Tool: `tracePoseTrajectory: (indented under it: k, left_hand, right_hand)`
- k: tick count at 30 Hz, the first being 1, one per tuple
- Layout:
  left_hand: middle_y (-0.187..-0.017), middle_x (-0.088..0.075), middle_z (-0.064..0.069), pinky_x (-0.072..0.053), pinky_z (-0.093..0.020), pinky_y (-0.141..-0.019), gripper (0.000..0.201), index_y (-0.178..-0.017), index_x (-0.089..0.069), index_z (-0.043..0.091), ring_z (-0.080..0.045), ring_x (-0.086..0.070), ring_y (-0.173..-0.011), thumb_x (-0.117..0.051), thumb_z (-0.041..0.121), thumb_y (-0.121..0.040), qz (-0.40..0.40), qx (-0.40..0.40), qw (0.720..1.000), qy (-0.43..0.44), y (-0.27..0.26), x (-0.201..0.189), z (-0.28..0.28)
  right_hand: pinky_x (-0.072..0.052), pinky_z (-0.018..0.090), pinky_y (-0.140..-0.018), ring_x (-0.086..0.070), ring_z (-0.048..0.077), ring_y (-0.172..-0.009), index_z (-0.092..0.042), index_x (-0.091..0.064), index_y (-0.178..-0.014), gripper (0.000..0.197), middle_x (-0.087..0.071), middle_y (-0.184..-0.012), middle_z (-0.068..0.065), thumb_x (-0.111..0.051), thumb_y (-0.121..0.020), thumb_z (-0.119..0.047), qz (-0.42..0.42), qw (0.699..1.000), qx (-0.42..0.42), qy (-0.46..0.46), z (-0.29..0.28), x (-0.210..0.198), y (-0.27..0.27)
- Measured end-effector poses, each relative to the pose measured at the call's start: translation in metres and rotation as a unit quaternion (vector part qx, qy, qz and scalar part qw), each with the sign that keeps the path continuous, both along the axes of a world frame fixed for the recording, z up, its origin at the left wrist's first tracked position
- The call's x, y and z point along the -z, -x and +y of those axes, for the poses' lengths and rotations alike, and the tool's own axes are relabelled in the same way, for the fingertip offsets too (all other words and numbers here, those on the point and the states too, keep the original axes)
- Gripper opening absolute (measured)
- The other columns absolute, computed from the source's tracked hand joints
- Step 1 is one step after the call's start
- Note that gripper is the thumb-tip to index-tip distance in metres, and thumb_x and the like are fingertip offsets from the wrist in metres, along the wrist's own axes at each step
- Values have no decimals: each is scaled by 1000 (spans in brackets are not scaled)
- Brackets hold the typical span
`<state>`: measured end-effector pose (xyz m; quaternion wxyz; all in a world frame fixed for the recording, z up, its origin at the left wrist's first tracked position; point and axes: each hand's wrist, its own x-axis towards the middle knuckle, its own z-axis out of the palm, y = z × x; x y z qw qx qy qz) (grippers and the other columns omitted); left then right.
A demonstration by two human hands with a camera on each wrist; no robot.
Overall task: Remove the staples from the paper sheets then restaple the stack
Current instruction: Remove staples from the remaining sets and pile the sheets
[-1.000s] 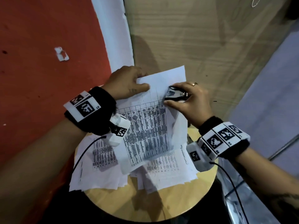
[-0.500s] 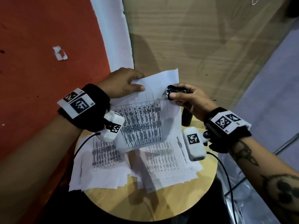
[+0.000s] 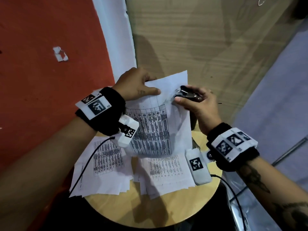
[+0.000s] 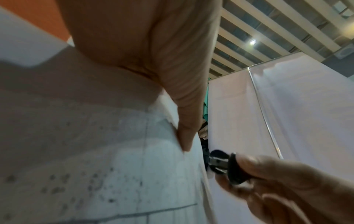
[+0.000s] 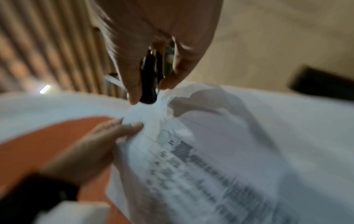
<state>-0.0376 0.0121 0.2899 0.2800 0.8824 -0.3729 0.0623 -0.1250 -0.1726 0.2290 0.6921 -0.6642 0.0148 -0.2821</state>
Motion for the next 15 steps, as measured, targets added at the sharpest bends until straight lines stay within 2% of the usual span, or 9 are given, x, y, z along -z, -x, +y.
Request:
tracePoseTrajectory:
  k: [1, 2, 3, 5, 6, 8, 11, 15]
  left_hand:
    - [-58, -60, 9, -42, -33, -64, 9, -61, -63, 41, -24, -60, -68, -66, 47, -66, 0, 0, 1000, 5, 2, -1, 1]
    - [-52, -57, 14, -38, -29, -60, 15, -56, -60, 44, -16, -55, -61, -69, 45, -68, 4, 4, 1000, 11, 3, -3, 2]
    - [-48, -54, 18, -35, -26, -57, 21, -54, -59, 44, -7, -48, -56, -72, 41, -71, 10, 11, 1000, 14, 3, -3, 2]
    - [-45, -49, 17, -31, -24, -54, 29, -54, -56, 36, 1, -38, -51, -75, 35, -76, 13, 28, 999, 14, 6, -5, 2]
    - [-46, -45, 12, -29, -24, -52, 29, -54, -55, 32, 0, -35, -49, -74, 36, -75, 13, 38, 999, 17, 7, -5, 1]
    - [-53, -37, 5, -26, -24, -51, 29, -56, -56, 21, -3, -31, -53, -69, 40, -73, 12, 56, 998, 28, 10, -8, -1]
    - [-63, -36, -4, -26, -29, -55, 42, -67, -61, 2, -11, -33, -62, -66, 45, -71, 13, 81, 996, 45, 14, -13, -2]
    - [-63, -32, -6, -23, -27, -51, 42, -66, -57, -4, -10, -30, -59, -66, 36, -72, 19, 89, 995, 43, 17, -18, -1]
  right_hand:
    - [-51, 22, -86, -62, 8, -97, -16, -67, -94, 45, -60, -110, 12, -87, -53, -23, -52, 991, 52, 112, -1, 0, 0]
    - [-46, 20, -93, -57, 8, -102, -13, -68, -97, 48, -56, -112, 11, -85, -54, -27, -101, 964, 87, 230, -1, 0, -1]
    - [-43, 17, -94, -54, 9, -104, -8, -68, -100, 49, -56, -111, 11, -84, -57, -24, -140, 929, 98, 328, 1, -1, -2]
    - [-42, 21, -92, -57, 21, -103, 0, -67, -103, 44, -62, -108, 17, -79, -63, -13, -180, 875, 93, 440, 8, -6, -1]
    - [-42, 25, -90, -59, 28, -100, 2, -66, -104, 43, -63, -108, 18, -77, -64, -10, -198, 853, 99, 472, 12, -8, 0]
    - [-43, 30, -87, -61, 36, -94, 4, -66, -104, 42, -65, -106, 19, -75, -64, -5, -222, 833, 113, 494, 19, -12, 1]
    - [-44, 32, -82, -61, 39, -90, 4, -67, -102, 41, -65, -104, 20, -72, -62, 0, -243, 827, 124, 492, 24, -19, 3]
    - [-53, 38, -69, -61, 37, -87, 2, -67, -103, 39, -66, -105, 17, -71, -64, 0, -251, 790, 125, 545, 25, -24, 8]
